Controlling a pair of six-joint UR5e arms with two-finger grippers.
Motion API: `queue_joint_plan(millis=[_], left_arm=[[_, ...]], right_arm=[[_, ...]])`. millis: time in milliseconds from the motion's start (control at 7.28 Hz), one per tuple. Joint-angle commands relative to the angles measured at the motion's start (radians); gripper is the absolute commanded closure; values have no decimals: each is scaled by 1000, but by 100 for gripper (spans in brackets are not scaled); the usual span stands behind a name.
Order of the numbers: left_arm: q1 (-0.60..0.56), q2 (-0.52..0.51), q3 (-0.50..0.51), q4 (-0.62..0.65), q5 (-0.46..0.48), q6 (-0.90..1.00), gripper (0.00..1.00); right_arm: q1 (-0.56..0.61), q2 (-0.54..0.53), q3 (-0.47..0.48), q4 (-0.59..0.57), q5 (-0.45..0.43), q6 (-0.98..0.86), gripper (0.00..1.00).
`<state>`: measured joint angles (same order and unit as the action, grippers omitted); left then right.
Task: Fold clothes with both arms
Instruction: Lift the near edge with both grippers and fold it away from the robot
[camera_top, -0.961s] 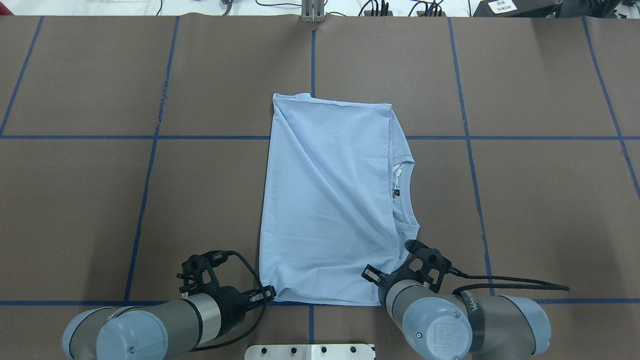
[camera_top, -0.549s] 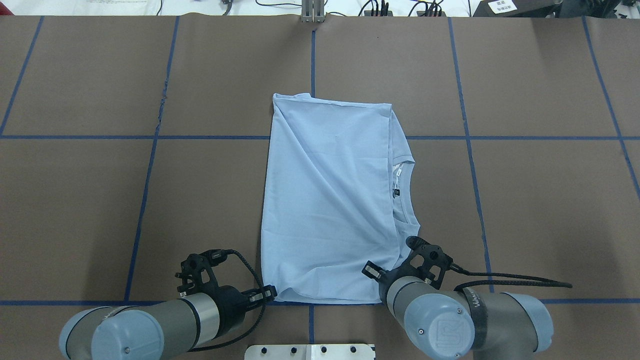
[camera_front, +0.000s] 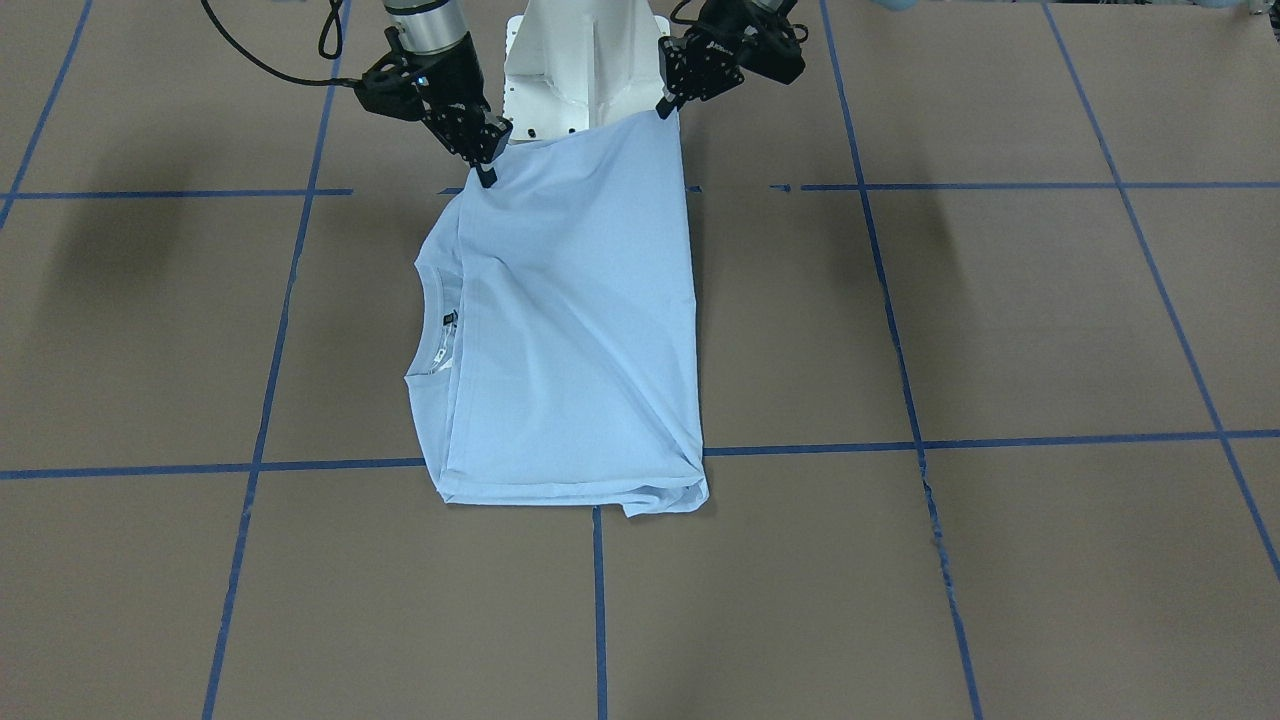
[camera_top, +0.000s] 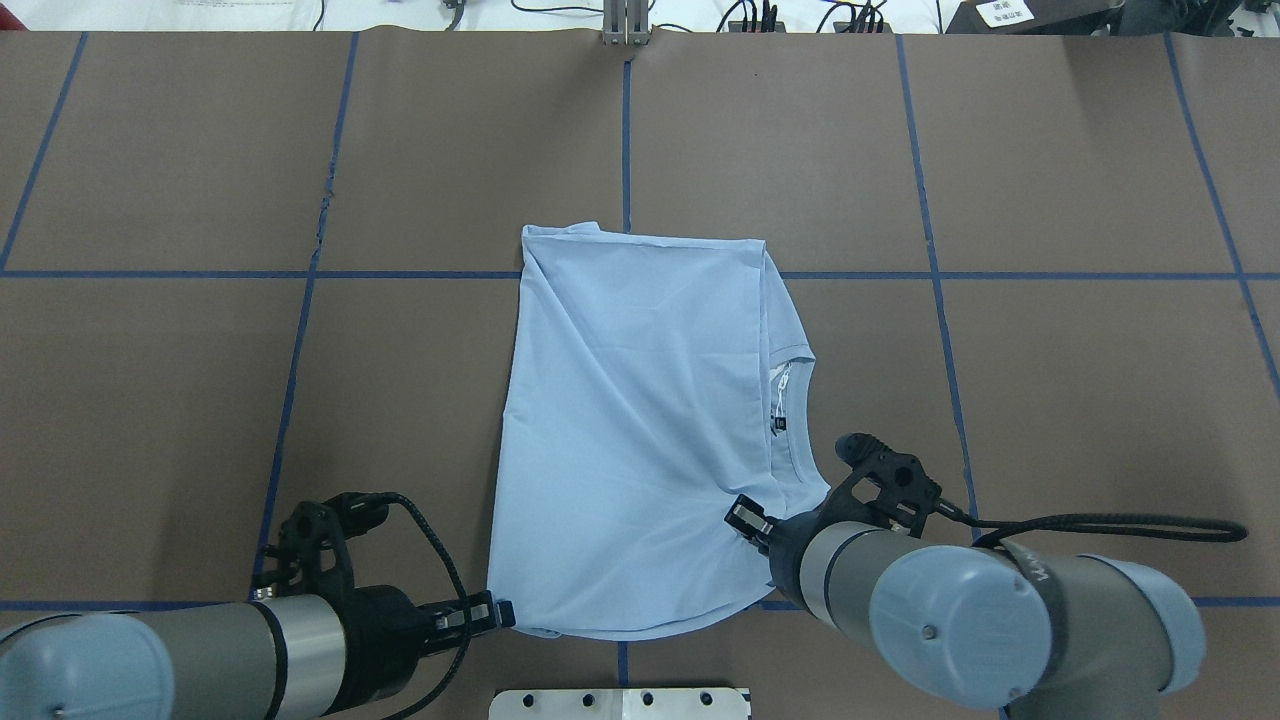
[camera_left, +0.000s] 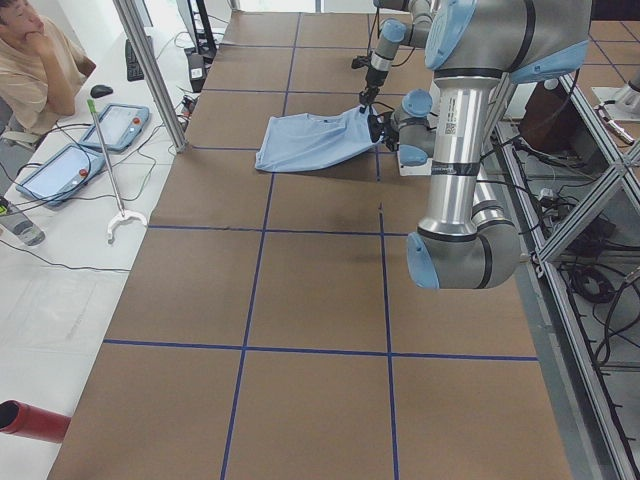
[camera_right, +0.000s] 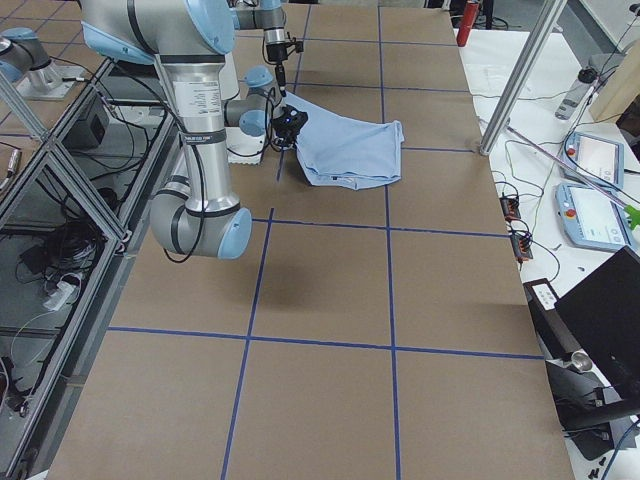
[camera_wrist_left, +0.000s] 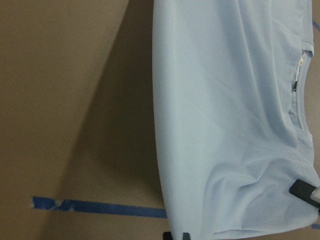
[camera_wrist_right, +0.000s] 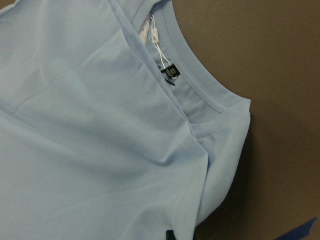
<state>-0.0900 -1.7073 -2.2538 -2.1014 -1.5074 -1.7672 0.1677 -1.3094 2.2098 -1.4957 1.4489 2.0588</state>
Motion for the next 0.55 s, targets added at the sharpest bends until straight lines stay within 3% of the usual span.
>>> queue_joint_plan(millis=[0, 137, 412], left_arm=[[-2, 2, -201, 206, -55, 0, 100], [-2, -6, -222, 243, -59, 0, 100], [-46, -12, -202, 251, -59, 14, 100]], right_arm=[[24, 1, 190, -154, 71, 0, 100], [15, 13, 230, -225, 71, 0, 100], [9, 90, 156, -264, 71, -9, 100]])
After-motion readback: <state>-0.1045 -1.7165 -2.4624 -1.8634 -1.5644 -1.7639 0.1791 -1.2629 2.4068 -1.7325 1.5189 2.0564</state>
